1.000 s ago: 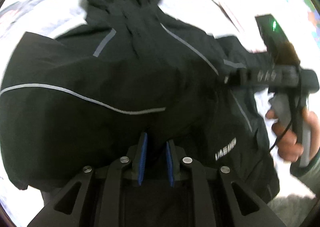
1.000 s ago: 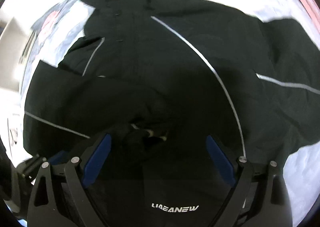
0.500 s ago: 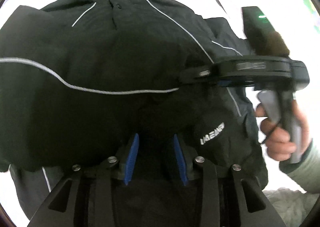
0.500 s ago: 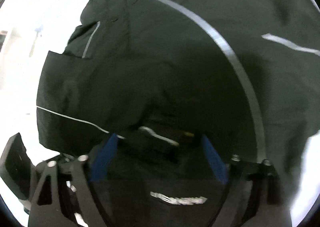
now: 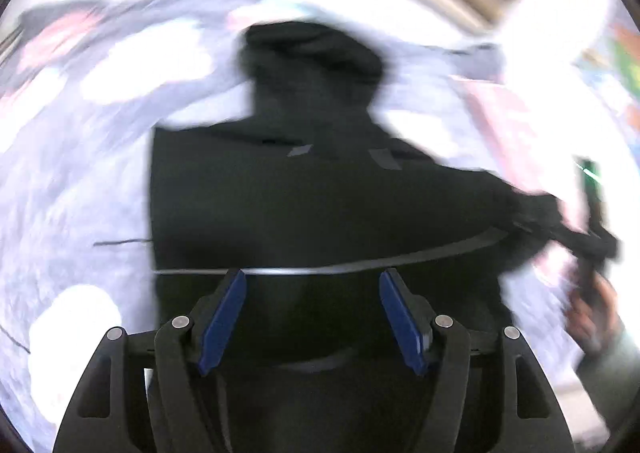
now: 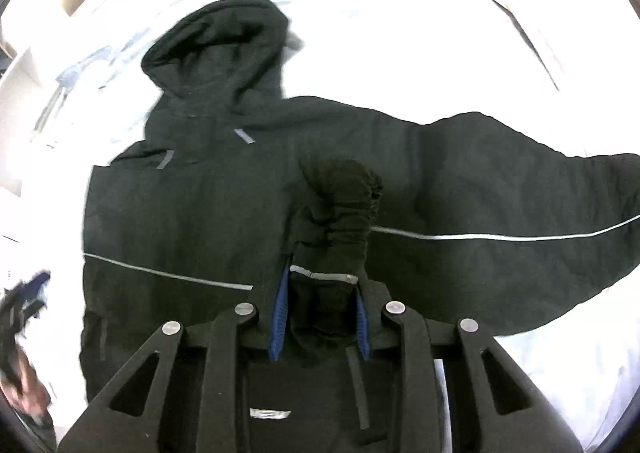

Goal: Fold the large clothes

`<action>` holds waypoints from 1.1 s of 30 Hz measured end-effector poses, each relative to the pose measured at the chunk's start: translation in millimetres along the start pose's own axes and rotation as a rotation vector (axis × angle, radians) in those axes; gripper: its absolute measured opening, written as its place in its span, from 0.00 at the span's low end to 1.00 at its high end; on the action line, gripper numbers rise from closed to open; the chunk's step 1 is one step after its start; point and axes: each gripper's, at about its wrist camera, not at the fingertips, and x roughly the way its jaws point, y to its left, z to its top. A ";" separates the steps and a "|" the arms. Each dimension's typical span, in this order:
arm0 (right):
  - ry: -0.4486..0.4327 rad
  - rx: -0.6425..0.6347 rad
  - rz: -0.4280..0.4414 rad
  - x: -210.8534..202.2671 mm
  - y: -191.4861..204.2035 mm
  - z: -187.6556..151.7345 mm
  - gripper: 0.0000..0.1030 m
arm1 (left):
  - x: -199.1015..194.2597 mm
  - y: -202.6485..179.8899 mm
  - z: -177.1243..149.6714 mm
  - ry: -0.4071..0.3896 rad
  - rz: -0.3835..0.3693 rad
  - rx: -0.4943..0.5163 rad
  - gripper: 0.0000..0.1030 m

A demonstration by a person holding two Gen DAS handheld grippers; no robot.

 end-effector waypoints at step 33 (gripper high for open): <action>-0.217 0.436 -0.299 -119.3 -378.6 -23.1 0.73 | 61.5 -186.1 -20.3 0.152 0.048 0.199 0.73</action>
